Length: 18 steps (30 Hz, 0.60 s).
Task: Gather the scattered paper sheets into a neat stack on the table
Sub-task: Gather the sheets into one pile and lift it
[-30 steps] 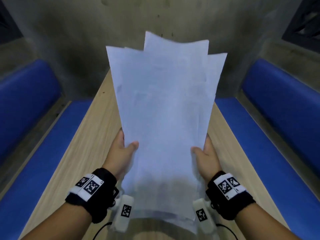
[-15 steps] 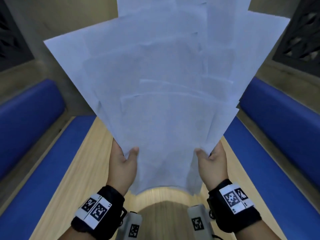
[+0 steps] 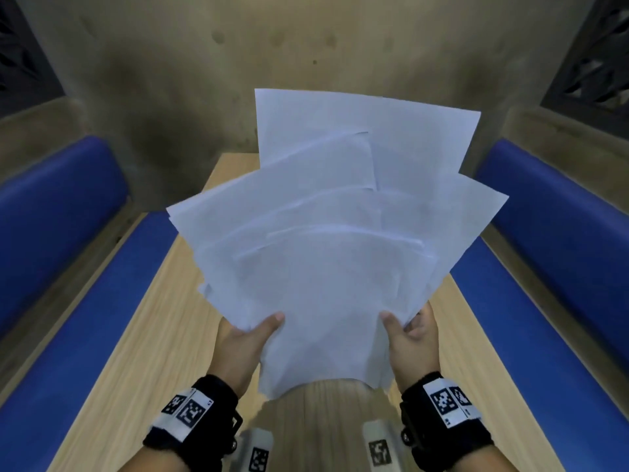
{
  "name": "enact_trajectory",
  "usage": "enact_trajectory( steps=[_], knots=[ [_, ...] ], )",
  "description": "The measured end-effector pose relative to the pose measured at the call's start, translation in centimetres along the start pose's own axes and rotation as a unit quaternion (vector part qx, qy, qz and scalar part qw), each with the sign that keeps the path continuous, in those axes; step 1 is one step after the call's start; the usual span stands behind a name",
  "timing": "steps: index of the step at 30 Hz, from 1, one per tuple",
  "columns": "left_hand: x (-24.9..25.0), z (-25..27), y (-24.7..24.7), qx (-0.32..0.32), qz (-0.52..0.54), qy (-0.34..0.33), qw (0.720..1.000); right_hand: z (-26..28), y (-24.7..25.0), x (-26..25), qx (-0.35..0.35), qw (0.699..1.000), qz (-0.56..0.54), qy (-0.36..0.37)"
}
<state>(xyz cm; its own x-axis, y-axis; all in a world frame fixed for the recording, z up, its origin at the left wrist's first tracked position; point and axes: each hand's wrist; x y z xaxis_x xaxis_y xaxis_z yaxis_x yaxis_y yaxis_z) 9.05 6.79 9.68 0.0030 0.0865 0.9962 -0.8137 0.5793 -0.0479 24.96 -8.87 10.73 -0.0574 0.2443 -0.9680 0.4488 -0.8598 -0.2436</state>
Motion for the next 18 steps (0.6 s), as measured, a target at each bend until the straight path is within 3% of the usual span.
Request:
enact_trajectory(
  steps=[7, 10, 13, 18],
  knots=[
    [1.4, -0.2, 1.2, -0.090, 0.021, 0.035, 0.995, -0.3, 1.3, -0.2, -0.022, 1.000, -0.005, -0.004],
    [1.1, 0.0, 0.3, -0.080, 0.029, 0.030, 0.996, 0.2, 0.8, 0.2, -0.020, 0.999, 0.033, -0.016],
    [2.1, -0.1, 0.4, -0.075, 0.024, 0.020, 0.997, -0.2, 0.9, -1.0, -0.017, 1.000, 0.002, -0.001],
    [2.9, -0.3, 1.0, -0.143, -0.017, 0.032, 0.989, -0.6, 1.3, -1.4, -0.067, 0.998, 0.009, -0.006]
  ],
)
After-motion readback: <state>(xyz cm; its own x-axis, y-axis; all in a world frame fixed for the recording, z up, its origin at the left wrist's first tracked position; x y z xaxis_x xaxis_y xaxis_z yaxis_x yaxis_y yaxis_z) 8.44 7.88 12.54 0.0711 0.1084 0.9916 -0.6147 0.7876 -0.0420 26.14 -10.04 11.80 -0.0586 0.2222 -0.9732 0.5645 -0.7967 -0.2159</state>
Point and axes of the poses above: each hand's wrist, its own z-axis away from the middle knuckle, its own y-axis out of the back of the hand, x = y × z, and after that the axes turned 9 degrees about -z, right-handed
